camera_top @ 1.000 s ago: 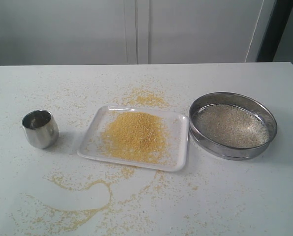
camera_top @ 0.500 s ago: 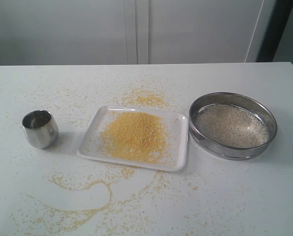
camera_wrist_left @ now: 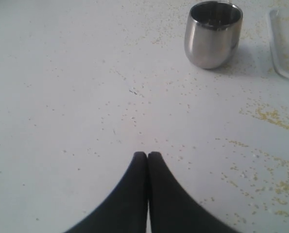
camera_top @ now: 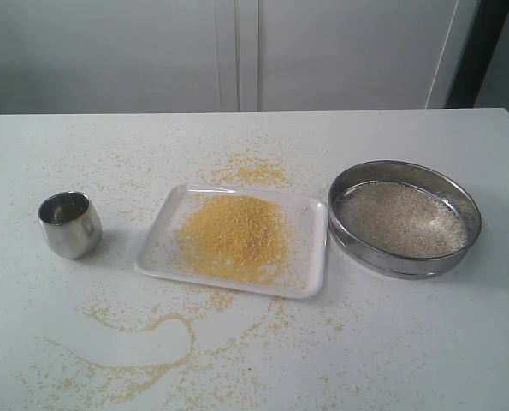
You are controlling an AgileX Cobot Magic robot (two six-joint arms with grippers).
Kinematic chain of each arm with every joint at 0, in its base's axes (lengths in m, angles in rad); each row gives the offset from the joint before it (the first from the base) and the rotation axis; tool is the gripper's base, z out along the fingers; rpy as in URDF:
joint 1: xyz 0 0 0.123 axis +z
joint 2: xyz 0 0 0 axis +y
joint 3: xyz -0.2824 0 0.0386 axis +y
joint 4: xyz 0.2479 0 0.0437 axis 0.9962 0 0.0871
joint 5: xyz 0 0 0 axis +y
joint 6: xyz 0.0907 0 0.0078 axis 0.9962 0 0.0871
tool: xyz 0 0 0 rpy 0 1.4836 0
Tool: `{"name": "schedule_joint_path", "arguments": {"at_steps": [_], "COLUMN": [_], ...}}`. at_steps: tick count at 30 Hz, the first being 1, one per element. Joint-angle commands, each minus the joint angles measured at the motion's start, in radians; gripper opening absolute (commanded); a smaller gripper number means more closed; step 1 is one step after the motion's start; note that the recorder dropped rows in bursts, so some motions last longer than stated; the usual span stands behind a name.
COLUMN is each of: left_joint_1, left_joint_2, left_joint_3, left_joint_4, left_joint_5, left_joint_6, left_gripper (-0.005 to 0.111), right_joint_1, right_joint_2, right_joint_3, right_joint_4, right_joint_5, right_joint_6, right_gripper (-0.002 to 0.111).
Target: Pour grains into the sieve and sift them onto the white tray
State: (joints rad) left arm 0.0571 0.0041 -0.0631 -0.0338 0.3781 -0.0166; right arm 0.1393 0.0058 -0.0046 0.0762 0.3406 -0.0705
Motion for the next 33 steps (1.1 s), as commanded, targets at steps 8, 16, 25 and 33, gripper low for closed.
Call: {"name": "schedule_joint_path", "arguments": {"at_steps": [8,16,25,33], "left_joint_1": [0.003,0.003,0.003,0.003], "left_joint_2": [-0.004,-0.004,-0.004,-0.004], "left_joint_3": [0.063,0.063,0.063,0.063], "left_joint_4": [-0.019,-0.019,-0.019,-0.019], "left_joint_5": [-0.042,-0.047,-0.047,-0.047], "left_joint_6": [-0.01,-0.007,-0.005,-0.005], "left_gripper": [0.0,0.0,0.0,0.0], "right_joint_1": [0.0,0.0,0.0,0.0], "right_joint_2": [-0.006,-0.006,-0.006,-0.006], "right_joint_3": [0.005,0.005,0.005,0.005], "right_joint_4": [0.002,0.002,0.002,0.002], "right_joint_5": [-0.002,-0.002,-0.002,-0.002], "right_joint_6": [0.001,0.001,0.001,0.001], "right_gripper": [0.0,0.0,0.0,0.0]}}
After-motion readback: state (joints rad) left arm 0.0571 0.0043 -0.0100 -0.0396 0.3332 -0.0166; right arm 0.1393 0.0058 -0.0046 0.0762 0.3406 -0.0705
